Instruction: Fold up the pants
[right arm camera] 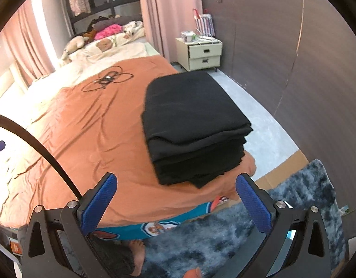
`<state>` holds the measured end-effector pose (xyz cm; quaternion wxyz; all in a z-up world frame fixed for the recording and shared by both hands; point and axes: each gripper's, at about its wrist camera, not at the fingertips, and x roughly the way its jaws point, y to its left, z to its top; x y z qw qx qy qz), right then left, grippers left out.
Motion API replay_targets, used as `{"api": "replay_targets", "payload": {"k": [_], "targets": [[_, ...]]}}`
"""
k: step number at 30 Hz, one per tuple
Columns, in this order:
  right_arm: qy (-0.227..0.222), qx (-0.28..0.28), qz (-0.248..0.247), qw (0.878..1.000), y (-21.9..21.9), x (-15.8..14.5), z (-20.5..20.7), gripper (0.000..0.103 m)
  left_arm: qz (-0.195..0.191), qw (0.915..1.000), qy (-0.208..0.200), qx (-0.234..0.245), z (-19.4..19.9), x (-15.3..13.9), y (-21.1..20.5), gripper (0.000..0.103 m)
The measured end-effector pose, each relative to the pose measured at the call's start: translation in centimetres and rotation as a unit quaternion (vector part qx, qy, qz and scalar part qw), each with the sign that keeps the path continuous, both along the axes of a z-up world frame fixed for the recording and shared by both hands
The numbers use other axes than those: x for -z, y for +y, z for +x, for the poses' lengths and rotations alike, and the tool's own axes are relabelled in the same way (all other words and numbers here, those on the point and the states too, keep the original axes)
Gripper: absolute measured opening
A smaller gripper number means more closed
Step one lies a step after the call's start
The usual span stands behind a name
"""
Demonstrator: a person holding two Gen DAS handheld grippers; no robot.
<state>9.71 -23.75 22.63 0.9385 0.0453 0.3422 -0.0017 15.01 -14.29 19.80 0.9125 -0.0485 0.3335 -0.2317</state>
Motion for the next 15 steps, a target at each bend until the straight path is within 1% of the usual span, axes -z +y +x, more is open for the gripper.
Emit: {"api": "replay_targets", "payload": {"k": [4, 6, 8, 10, 15], "targets": [[-0.019, -0.008, -0.004, 1.000, 1.8, -0.4, -2.6, 0.103, 0.000, 0.9999, -0.014, -0.007, -2.3, -1.0, 2.4, 0.102], [-0.026, -0.011, -0.001, 1.000, 2.7, -0.1, -4.2, 0.103, -0.001, 0.9998, -0.017, -0.009, -3.3, -1.2, 3.5, 0.102], [-0.042, -0.005, -0.002, 0.999, 3.8, -0.2, -6.1, 0.103, 0.000, 0.9996, -0.024, -0.016, -4.6, -1.5, 4.9, 0.102], [-0.053, -0.003, -0.007, 0.999, 4.6, -0.1, -7.2, 0.103, -0.002, 0.9994, -0.028, -0.019, -5.5, -1.6, 5.9, 0.102], [-0.082, -0.016, -0.009, 0.996, 7.5, 0.7, -10.5, 0.103, 0.015, 0.9981, -0.047, -0.037, -8.6, -1.4, 8.6, 0.102]]}}
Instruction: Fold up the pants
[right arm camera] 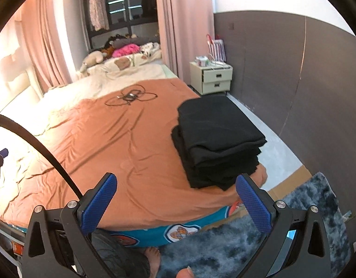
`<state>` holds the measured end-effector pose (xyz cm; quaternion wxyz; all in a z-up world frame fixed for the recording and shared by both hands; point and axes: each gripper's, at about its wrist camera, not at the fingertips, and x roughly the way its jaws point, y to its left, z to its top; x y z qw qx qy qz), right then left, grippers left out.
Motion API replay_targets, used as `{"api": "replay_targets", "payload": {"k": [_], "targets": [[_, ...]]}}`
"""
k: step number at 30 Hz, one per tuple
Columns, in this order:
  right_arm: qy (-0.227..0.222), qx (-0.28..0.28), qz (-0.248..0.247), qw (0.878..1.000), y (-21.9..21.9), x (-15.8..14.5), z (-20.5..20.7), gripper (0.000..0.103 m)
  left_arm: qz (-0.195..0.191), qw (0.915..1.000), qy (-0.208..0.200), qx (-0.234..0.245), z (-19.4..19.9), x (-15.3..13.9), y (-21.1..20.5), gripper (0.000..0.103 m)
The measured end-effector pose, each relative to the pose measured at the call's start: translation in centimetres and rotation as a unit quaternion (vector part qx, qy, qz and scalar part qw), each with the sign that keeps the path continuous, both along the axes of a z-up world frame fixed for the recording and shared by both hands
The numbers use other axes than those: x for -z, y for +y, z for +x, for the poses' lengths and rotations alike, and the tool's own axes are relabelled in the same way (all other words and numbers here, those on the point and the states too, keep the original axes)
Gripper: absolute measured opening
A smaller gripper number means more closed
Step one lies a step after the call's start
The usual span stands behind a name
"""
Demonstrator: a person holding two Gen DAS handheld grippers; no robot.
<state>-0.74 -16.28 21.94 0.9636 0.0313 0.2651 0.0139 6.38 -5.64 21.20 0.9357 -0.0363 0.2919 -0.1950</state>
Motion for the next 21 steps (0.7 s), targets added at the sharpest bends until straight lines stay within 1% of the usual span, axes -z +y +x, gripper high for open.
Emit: {"api": "replay_targets", "payload": {"k": [4, 6, 8, 10, 12, 17, 19, 21], "targets": [[-0.017, -0.011, -0.004, 1.000, 1.2, 1.0, -1.9, 0.103, 0.002, 0.9999, -0.005, -0.012, -2.1, 0.8, 2.2, 0.102], [-0.028, -0.012, 0.001, 1.000, 1.6, 1.7, -2.9, 0.103, 0.011, 0.9996, -0.014, -0.024, -3.1, 1.0, 3.2, 0.102], [-0.037, -0.013, 0.002, 0.999, 1.9, 2.6, -3.7, 0.103, 0.015, 0.9991, -0.020, -0.035, -4.2, 1.6, 4.1, 0.102], [-0.043, -0.011, -0.006, 0.999, 2.2, 3.8, -4.1, 0.103, 0.020, 0.9984, -0.022, -0.047, -5.3, 2.4, 5.0, 0.102], [-0.043, -0.016, -0.012, 0.999, 2.8, 5.1, -4.6, 0.103, 0.028, 0.9973, -0.027, -0.062, -6.5, 3.1, 5.7, 0.102], [-0.045, -0.033, -0.001, 0.998, 3.9, 7.7, -5.8, 0.103, 0.020, 0.9969, -0.024, -0.072, -9.2, 5.2, 7.5, 0.102], [-0.049, -0.037, -0.006, 0.998, 4.5, 8.6, -6.3, 0.103, 0.017, 0.9967, -0.023, -0.075, -10.1, 5.8, 8.1, 0.102], [-0.054, -0.042, -0.017, 0.998, 5.0, 8.9, -6.6, 0.103, 0.005, 0.9972, -0.011, -0.074, -11.1, 6.4, 8.9, 0.102]]}}
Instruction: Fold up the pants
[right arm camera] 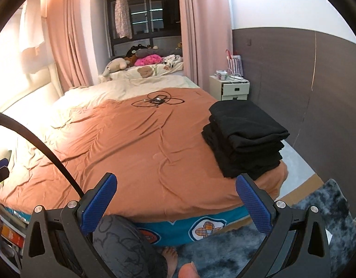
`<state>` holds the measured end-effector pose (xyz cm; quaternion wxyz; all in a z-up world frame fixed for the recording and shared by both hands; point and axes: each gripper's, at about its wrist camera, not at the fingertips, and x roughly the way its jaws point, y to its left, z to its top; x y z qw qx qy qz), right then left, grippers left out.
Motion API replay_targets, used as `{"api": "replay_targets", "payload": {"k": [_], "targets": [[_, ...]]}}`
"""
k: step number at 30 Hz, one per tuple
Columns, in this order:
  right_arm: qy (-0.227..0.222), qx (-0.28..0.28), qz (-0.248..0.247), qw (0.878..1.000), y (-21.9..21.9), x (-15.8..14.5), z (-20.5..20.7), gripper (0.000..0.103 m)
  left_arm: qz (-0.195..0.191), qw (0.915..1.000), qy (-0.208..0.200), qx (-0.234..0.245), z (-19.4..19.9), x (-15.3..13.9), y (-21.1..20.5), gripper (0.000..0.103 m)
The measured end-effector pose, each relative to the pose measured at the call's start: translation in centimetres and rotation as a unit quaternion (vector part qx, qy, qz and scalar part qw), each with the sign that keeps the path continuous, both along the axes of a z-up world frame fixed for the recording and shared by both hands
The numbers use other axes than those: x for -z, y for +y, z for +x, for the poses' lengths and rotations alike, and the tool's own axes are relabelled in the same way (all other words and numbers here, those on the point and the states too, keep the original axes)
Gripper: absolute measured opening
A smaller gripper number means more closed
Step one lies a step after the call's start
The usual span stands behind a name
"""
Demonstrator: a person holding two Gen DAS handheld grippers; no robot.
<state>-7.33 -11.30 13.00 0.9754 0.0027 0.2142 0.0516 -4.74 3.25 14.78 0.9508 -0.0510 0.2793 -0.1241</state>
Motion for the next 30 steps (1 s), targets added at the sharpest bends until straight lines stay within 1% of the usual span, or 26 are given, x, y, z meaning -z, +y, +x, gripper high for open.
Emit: {"api": "replay_targets", "payload": {"k": [1, 3, 4, 7, 10, 14, 18, 21, 23, 30], "targets": [[-0.002, -0.002, -0.007, 1.000, 0.2, 0.3, -0.2, 0.103, 0.001, 1.0000, 0.000, -0.006, -0.5, 0.2, 0.3, 0.103], [-0.002, -0.003, -0.007, 1.000, 0.7, 0.9, -0.6, 0.103, 0.015, 0.9996, -0.008, -0.023, -1.6, 0.6, 1.0, 0.102], [0.001, -0.005, -0.007, 1.000, 0.7, 1.3, -0.7, 0.103, 0.016, 0.9995, -0.008, -0.025, -2.1, 0.9, 1.4, 0.102], [0.000, 0.005, -0.003, 1.000, 0.8, 1.9, -1.3, 0.103, 0.007, 0.9996, -0.003, -0.027, -2.8, 1.6, 2.1, 0.102], [0.001, 0.008, 0.010, 1.000, 1.1, 2.4, -2.2, 0.103, 0.019, 0.9993, -0.006, -0.033, -4.1, 2.3, 2.4, 0.102], [-0.001, 0.022, 0.009, 1.000, 2.0, 3.3, -3.7, 0.103, 0.021, 0.9991, -0.006, -0.036, -5.4, 3.2, 2.4, 0.103], [-0.014, 0.032, 0.001, 0.999, 3.2, 3.9, -5.4, 0.103, 0.032, 0.9977, -0.027, -0.053, -6.6, 3.5, 2.4, 0.103], [-0.023, 0.035, -0.014, 0.999, 4.3, 4.4, -6.7, 0.103, 0.031, 0.9973, -0.034, -0.058, -7.3, 3.8, 2.4, 0.102], [-0.029, 0.037, -0.017, 0.999, 4.7, 4.8, -7.6, 0.103, 0.039, 0.9966, -0.039, -0.062, -7.8, 4.0, 2.2, 0.102], [-0.047, 0.036, -0.005, 0.998, 4.5, 5.9, -9.4, 0.103, 0.063, 0.9944, -0.049, -0.068, -8.8, 4.9, 1.4, 0.102]]}}
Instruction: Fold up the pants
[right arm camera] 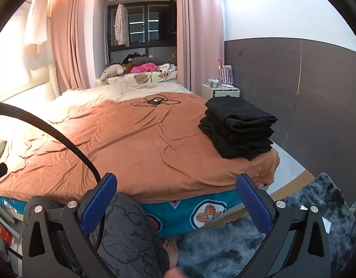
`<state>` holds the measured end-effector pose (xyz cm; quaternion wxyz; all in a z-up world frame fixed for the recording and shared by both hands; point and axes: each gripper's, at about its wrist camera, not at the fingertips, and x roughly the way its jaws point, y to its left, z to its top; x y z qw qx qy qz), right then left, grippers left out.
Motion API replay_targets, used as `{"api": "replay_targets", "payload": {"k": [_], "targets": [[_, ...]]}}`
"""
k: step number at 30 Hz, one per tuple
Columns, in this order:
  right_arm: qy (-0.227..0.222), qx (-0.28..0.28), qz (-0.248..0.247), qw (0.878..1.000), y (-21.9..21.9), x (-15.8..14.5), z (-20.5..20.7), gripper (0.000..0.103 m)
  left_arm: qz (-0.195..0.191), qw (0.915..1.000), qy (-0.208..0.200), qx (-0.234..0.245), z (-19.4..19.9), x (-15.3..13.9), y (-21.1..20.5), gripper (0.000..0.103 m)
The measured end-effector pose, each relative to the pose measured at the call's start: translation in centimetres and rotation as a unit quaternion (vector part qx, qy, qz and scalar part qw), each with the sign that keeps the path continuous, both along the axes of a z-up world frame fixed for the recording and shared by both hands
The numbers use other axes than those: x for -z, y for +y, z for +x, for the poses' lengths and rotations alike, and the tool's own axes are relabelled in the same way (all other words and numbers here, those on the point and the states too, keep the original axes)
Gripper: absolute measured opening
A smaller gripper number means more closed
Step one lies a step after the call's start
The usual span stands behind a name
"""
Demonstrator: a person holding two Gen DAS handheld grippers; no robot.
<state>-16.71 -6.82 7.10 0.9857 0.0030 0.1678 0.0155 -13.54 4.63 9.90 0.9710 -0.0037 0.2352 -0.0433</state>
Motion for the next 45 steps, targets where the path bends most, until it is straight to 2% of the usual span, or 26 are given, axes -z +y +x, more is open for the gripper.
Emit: {"api": "replay_targets", "payload": {"k": [3, 13, 30, 45], "targets": [[-0.008, 0.005, -0.012, 1.000, 0.2, 0.5, -0.5, 0.103, 0.004, 0.9999, -0.009, 0.004, -0.2, 0.0, -0.3, 0.102], [-0.004, 0.004, 0.018, 1.000, -1.1, 1.4, 0.3, 0.103, 0.008, 0.9998, -0.018, 0.005, -0.6, -0.3, -0.7, 0.102], [0.001, 0.003, 0.033, 0.999, -1.7, 0.4, -0.1, 0.103, 0.004, 0.9998, -0.018, -0.002, -0.7, -0.4, -0.7, 0.102], [0.000, 0.000, 0.026, 1.000, -2.0, 0.0, 0.0, 0.103, 0.007, 0.9998, -0.017, -0.002, -0.8, -0.5, -0.5, 0.102]]}}
